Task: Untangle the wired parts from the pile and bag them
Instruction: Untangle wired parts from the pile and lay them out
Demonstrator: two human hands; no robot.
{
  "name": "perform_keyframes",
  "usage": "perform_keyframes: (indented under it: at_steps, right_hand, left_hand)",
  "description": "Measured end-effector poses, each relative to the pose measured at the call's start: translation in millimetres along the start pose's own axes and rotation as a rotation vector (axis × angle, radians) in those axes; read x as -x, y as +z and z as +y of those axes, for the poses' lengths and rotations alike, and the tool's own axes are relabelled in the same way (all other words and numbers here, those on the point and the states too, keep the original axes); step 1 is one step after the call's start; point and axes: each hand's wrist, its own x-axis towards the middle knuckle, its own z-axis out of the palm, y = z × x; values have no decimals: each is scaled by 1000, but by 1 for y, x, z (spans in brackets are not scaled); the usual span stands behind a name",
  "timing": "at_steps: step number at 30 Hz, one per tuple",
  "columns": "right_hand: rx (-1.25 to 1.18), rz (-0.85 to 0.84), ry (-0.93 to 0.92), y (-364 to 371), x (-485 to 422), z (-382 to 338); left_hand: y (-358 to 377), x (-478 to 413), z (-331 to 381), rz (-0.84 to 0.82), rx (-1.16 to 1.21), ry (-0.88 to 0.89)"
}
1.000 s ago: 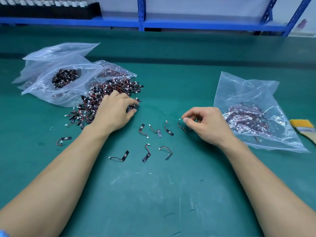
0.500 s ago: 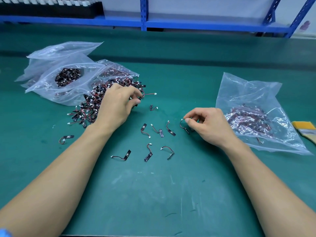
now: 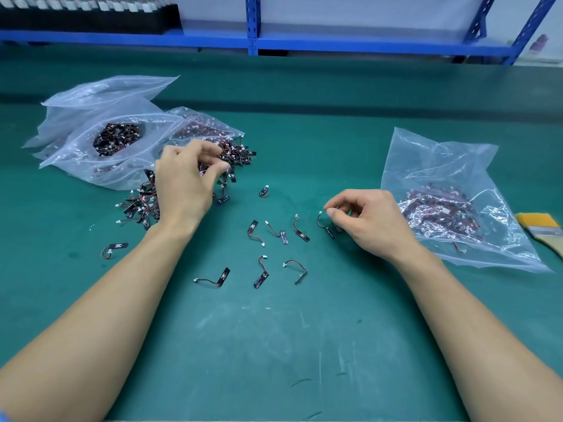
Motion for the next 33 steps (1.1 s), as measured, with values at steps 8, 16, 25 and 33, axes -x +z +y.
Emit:
perform_keyframes:
  at_steps: [8, 16, 25, 33]
  right_hand:
    - [-10, 4, 0, 0, 0, -1]
    - [2, 3, -1, 0, 0, 0]
    - [23, -9, -1, 1, -1, 0]
    - [19, -9, -4, 2, 0, -1]
  left_hand:
    - [2, 2, 5, -56, 144, -70]
    - [7, 3, 10, -136, 332, -61]
    - [26, 8, 15, -591, 60, 247]
    - [32, 8, 17, -531, 69, 255]
